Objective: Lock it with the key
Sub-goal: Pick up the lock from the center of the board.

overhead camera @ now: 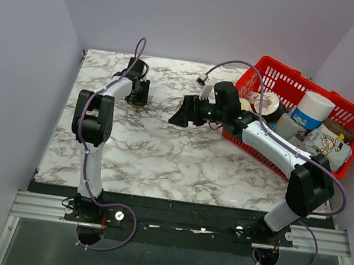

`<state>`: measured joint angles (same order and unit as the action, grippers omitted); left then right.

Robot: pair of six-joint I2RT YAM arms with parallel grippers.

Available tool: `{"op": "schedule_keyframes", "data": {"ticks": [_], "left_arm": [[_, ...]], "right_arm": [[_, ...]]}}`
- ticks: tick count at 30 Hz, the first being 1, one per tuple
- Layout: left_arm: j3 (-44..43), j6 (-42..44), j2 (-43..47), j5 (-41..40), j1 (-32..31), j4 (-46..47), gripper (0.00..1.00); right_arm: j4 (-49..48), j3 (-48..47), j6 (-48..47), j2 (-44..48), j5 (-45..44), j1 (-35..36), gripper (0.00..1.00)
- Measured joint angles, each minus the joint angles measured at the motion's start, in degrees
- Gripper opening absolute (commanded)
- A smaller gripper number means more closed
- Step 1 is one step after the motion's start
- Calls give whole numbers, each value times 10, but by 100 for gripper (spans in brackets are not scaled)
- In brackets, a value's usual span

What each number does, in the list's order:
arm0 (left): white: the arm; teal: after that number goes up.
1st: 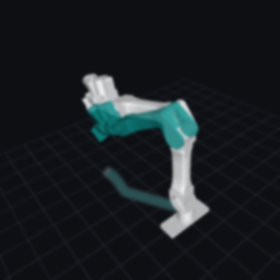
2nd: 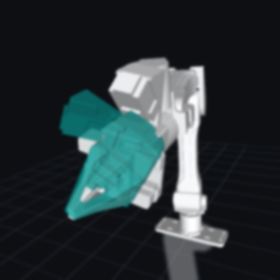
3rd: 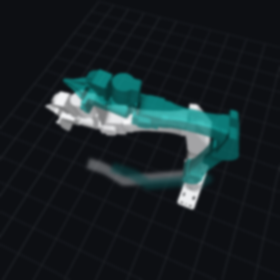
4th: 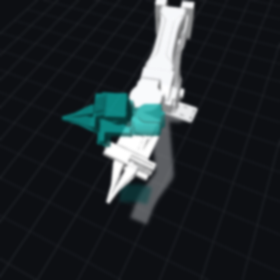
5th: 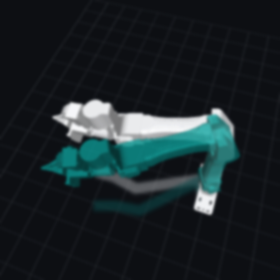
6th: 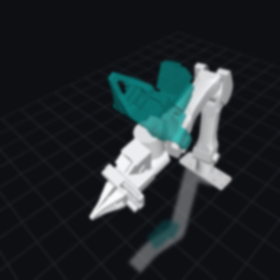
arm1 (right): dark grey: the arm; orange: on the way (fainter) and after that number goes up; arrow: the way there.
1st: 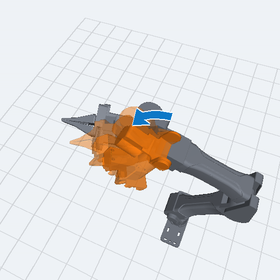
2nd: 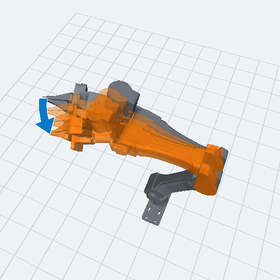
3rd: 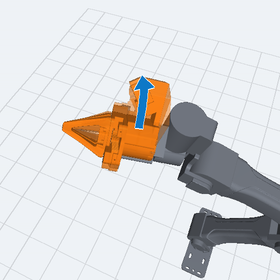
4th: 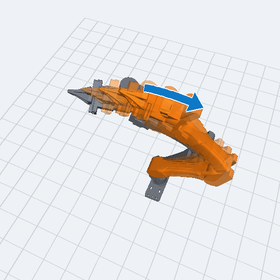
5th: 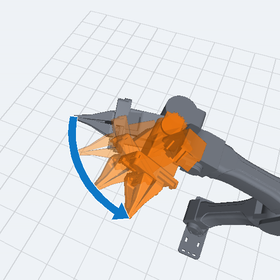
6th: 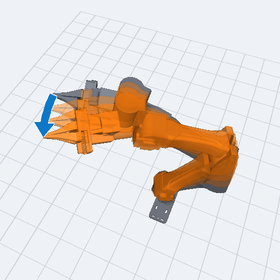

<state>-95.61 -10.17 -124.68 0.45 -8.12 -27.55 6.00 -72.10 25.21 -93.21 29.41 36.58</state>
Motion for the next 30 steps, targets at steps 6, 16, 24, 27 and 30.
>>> {"op": "schedule_keyframes", "data": {"ticks": [6,16,24,27,30], "left_arm": [[133,9,106,-7,-6,-9,0],[322,58,313,8,-37,17,0],[418,135,493,61,-51,41,0],[431,158,551,86,-57,47,0],[439,175,598,116,-69,49,0]], "right_arm": [[6,0,-6,0,8,-7,100],[7,0,3,0,31,-7,100],[1,-19,40,-23,76,-7,100],[-15,-19,64,-35,99,-7,100],[-35,-19,88,-51,120,-5,100]]}}
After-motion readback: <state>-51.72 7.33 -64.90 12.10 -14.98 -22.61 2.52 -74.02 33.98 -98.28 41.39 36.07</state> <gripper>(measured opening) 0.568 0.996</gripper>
